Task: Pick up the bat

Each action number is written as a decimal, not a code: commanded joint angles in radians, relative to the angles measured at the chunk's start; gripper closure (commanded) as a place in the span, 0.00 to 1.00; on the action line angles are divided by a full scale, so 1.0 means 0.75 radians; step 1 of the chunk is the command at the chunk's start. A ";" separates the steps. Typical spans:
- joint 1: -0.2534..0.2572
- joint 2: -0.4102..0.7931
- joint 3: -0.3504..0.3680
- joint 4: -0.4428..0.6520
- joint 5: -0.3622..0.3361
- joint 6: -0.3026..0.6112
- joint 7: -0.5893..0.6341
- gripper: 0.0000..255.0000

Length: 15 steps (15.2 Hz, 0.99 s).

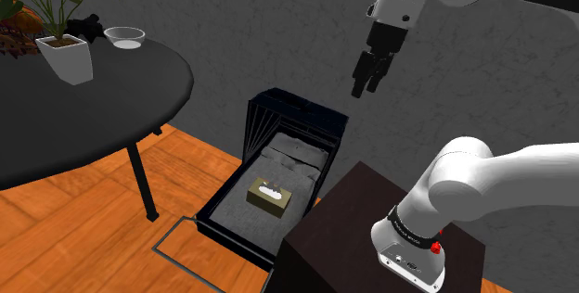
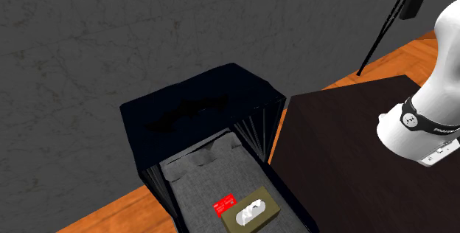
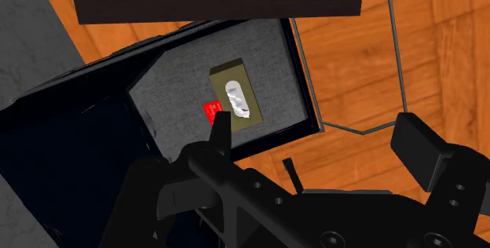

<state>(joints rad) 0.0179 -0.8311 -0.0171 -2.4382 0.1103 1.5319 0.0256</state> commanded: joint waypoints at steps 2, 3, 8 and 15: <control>-0.006 0.035 -0.008 -0.006 -0.006 0.044 -0.007 0.00; -0.013 0.072 -0.015 -0.009 -0.012 0.088 -0.015 0.00; -0.042 0.275 -0.054 -0.001 -0.034 0.299 -0.049 0.00; -0.071 0.595 -0.111 0.085 -0.040 0.557 -0.095 0.00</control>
<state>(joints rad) -0.0325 -0.4339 -0.0926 -2.3962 0.0796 1.9187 -0.0379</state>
